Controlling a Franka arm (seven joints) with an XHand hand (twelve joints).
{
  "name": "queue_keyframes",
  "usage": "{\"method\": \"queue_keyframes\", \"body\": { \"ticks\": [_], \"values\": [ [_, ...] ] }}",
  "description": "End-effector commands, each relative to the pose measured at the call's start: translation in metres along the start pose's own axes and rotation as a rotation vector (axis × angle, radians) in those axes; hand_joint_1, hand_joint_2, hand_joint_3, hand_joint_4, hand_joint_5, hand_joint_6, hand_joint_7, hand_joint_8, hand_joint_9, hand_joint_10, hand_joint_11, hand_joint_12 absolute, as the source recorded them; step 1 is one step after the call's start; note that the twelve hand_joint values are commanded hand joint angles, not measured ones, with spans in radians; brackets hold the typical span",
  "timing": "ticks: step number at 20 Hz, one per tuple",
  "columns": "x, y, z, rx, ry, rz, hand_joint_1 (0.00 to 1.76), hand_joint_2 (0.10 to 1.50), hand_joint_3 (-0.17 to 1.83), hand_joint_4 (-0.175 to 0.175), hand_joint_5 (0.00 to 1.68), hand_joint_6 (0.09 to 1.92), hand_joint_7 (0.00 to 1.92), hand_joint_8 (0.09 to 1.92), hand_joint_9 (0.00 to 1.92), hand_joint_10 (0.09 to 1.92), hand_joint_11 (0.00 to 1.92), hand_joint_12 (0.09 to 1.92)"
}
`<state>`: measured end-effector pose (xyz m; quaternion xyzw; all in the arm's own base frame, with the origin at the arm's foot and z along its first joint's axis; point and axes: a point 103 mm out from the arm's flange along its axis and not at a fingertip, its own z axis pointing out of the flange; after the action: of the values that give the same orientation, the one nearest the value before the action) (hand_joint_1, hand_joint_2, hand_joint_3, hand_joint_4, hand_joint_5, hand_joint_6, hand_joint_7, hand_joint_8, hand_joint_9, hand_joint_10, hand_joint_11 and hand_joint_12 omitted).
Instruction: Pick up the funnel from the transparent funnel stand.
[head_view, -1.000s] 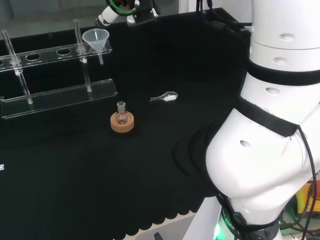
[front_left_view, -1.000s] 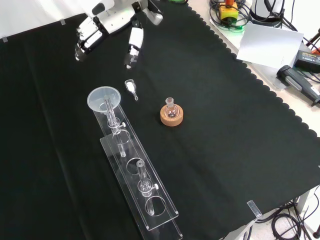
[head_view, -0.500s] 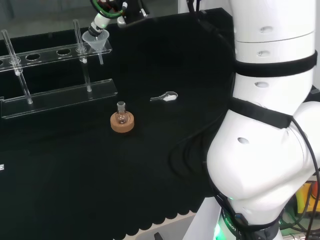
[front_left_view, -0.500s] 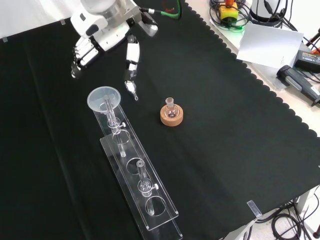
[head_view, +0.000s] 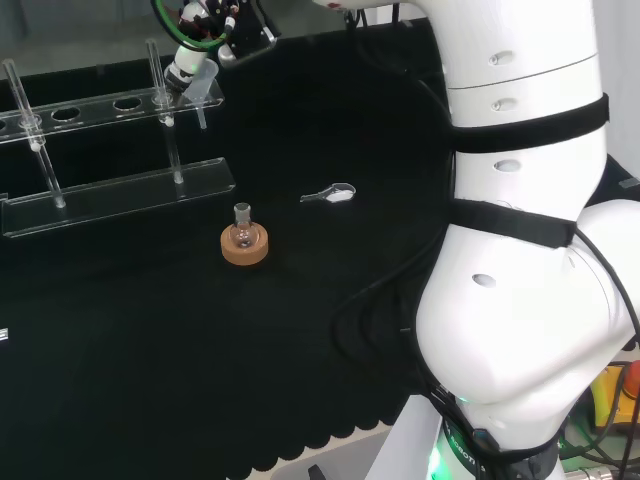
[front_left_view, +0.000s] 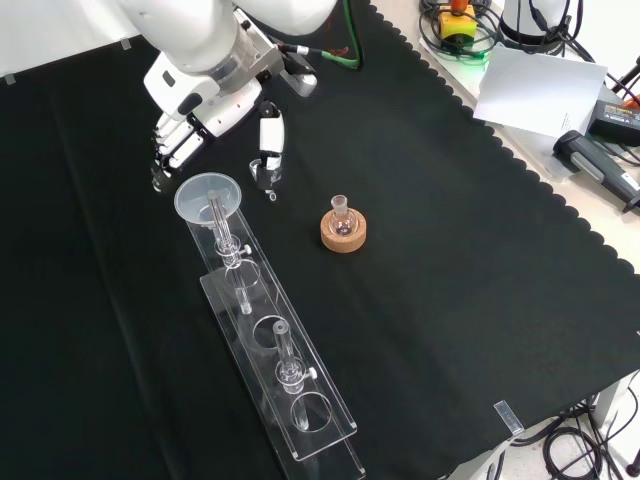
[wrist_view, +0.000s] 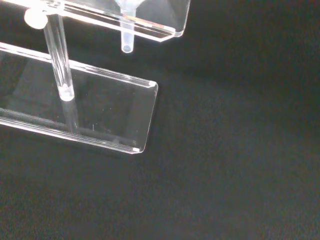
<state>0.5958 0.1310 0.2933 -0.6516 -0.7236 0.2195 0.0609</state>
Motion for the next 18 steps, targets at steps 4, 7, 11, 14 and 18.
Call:
{"method": "queue_keyframes", "body": {
  "ticks": [4, 7, 11, 14, 18],
  "values": [
    [0.004, 0.01, 0.005, 0.014, -0.017, -0.011, 0.47, 0.77, 0.11, -0.025, 0.04, 0.09, 0.0, 0.65, 0.17, 0.87, 0.36, 1.51],
    [0.006, 0.015, 0.007, 0.019, -0.017, -0.016, 0.47, 0.77, 0.11, -0.025, 0.04, 0.09, 0.0, 0.65, 0.17, 0.87, 0.36, 1.51],
    [0.007, 0.021, 0.009, 0.026, -0.019, -0.019, 0.47, 0.77, 0.11, -0.025, 0.04, 0.09, 0.0, 0.65, 0.17, 0.87, 0.36, 1.51],
    [0.006, 0.025, 0.011, 0.033, -0.021, -0.018, 0.47, 0.77, 0.11, -0.025, 0.04, 0.09, 0.0, 0.65, 0.17, 0.87, 0.36, 1.51],
    [0.008, 0.03, 0.013, 0.042, -0.023, -0.019, 0.47, 0.77, 0.11, -0.026, 0.04, 0.09, 0.0, 0.65, 0.17, 0.87, 0.37, 1.51]
  ]
}}
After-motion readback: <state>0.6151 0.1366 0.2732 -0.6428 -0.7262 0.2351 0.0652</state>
